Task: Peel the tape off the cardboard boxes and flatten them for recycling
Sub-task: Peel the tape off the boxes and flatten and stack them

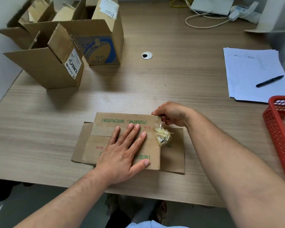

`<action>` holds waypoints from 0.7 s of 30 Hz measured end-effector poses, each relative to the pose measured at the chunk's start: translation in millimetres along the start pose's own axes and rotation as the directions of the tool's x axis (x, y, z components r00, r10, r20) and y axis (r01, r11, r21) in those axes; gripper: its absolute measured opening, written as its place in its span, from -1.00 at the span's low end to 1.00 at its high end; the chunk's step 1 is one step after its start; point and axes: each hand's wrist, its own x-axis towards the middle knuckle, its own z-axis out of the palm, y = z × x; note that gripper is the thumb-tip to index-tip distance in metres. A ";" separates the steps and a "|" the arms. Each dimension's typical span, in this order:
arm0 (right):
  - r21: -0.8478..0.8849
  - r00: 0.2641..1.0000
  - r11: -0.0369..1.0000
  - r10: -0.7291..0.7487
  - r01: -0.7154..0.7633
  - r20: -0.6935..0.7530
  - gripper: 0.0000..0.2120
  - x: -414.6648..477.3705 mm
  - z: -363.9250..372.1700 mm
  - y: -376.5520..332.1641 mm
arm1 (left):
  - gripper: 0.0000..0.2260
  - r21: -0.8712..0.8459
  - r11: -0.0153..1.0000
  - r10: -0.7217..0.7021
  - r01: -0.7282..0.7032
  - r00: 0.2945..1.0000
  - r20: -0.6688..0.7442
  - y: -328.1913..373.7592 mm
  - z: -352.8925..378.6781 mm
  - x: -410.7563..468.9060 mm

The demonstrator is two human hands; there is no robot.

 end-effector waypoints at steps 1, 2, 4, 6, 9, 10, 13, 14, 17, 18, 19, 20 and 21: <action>-0.022 1.000 1.000 0.006 -0.006 0.006 -0.87 0.4 -0.1 -2.0 | -0.30 0.000 1.000 -0.002 0.002 1.000 0.004 0.0 -0.4 0.0; -0.054 1.000 0.999 0.010 -0.009 0.018 -0.86 0.1 0.0 -4.7 | -0.30 0.000 1.000 -0.002 0.002 1.000 0.006 0.0 -0.7 -0.1; -0.129 0.999 0.992 0.012 -0.005 0.052 -0.80 -0.4 -0.1 -10.4 | -0.30 -0.002 1.000 -0.001 0.001 1.000 0.007 0.3 -1.1 -0.5; -0.194 0.998 0.981 -0.004 0.017 0.069 -0.74 -1.1 -0.6 -14.0 | -0.31 -0.004 1.000 -0.002 0.002 1.000 0.012 0.5 -2.0 -0.2; -0.147 0.995 0.985 -0.093 0.095 0.021 -0.71 -1.7 -1.7 -8.8 | -0.31 -0.015 1.000 -0.015 0.015 0.999 0.033 0.6 -3.7 2.0; -0.090 0.991 0.987 -0.131 0.130 -0.007 -0.72 -2.3 -2.1 -4.7 | -0.31 -0.020 1.000 -0.020 0.021 0.999 0.036 0.3 -3.8 2.6; 0.071 0.974 0.973 -0.214 0.219 -0.077 -0.74 -9.4 -3.4 10.2 | -0.30 -0.033 0.999 -0.037 0.038 0.998 0.046 0.5 -4.0 2.8; 0.111 0.968 0.964 -0.233 0.242 -0.092 -0.74 -12.8 -3.5 14.5 | -0.29 -0.037 0.998 -0.039 0.041 0.998 0.051 0.6 -4.0 2.5; 0.167 0.954 0.942 -0.275 0.293 -0.119 -0.75 -23.5 -2.5 23.4 | -0.27 -0.062 0.997 -0.049 0.054 0.996 0.077 1.1 -6.7 2.3; 0.170 0.949 0.937 -0.288 0.307 -0.124 -0.74 -27.5 -1.8 25.8 | -0.25 -0.069 0.996 -0.053 0.059 0.995 0.079 1.3 -8.1 2.4; 0.172 0.945 0.931 -0.302 0.321 -0.128 -0.74 -32.0 -1.3 28.7 | -0.24 -0.073 0.995 -0.056 0.063 0.994 0.089 1.8 -9.4 2.5; 0.179 0.940 0.925 -0.315 0.334 -0.130 -0.74 -36.4 -0.6 31.8 | -0.22 -0.078 0.995 -0.060 0.068 0.993 0.101 2.4 -10.9 2.5; 0.190 0.936 0.919 -0.326 0.346 -0.129 -0.74 -41.3 0.2 35.1 | -0.21 -0.085 0.994 -0.063 0.073 0.992 0.107 2.6 -11.8 2.6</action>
